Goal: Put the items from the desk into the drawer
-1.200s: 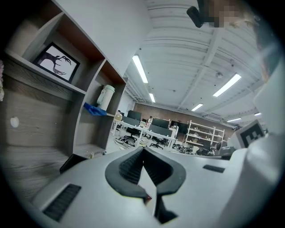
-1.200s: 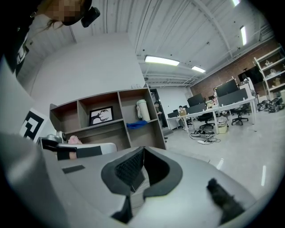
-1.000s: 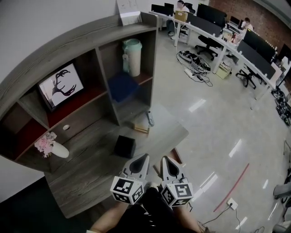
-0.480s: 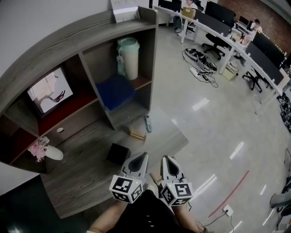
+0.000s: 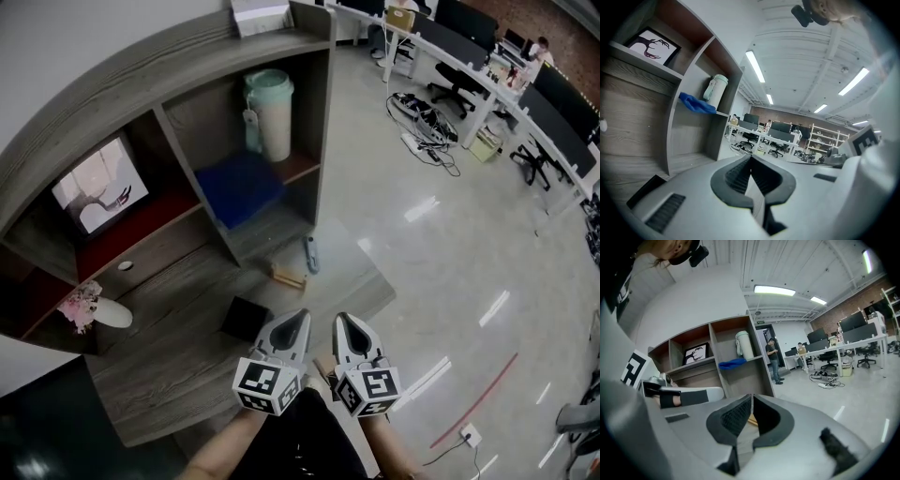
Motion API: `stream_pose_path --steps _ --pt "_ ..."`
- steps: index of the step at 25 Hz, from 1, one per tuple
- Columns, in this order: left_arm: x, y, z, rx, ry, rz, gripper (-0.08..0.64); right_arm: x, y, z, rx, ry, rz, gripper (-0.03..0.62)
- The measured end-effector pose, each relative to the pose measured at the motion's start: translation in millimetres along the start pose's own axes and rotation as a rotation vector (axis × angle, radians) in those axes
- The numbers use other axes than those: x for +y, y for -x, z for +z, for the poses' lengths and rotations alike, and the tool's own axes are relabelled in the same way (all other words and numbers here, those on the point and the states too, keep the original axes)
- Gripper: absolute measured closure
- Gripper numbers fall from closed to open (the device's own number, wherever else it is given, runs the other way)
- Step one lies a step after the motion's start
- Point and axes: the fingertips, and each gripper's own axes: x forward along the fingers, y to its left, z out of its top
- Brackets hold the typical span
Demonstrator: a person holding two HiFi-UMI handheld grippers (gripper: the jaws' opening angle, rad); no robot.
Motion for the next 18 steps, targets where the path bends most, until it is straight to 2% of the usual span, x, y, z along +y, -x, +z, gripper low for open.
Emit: stream_pose_path --steps 6,7,9,10,18 --pt "12 -6 -7 0.013 0.02 0.01 0.551 0 -22 -10 0.043 0.002 0.039 0.576" --pt "13 -6 -7 0.011 0.027 0.011 0.551 1 -26 -13 0.053 0.001 0.048 0.56" --pt "18 -1 -7 0.004 0.037 0.015 0.551 5 -32 -21 0.072 -0.007 0.073 0.478" --pt "22 2 -7 0.0 0.042 0.022 0.551 8 -36 -24 0.079 -0.008 0.086 0.466" --pt "74 51 -6 -0.04 0.098 0.165 0.551 63 -65 -63 0.186 -0.012 0.208 0.407"
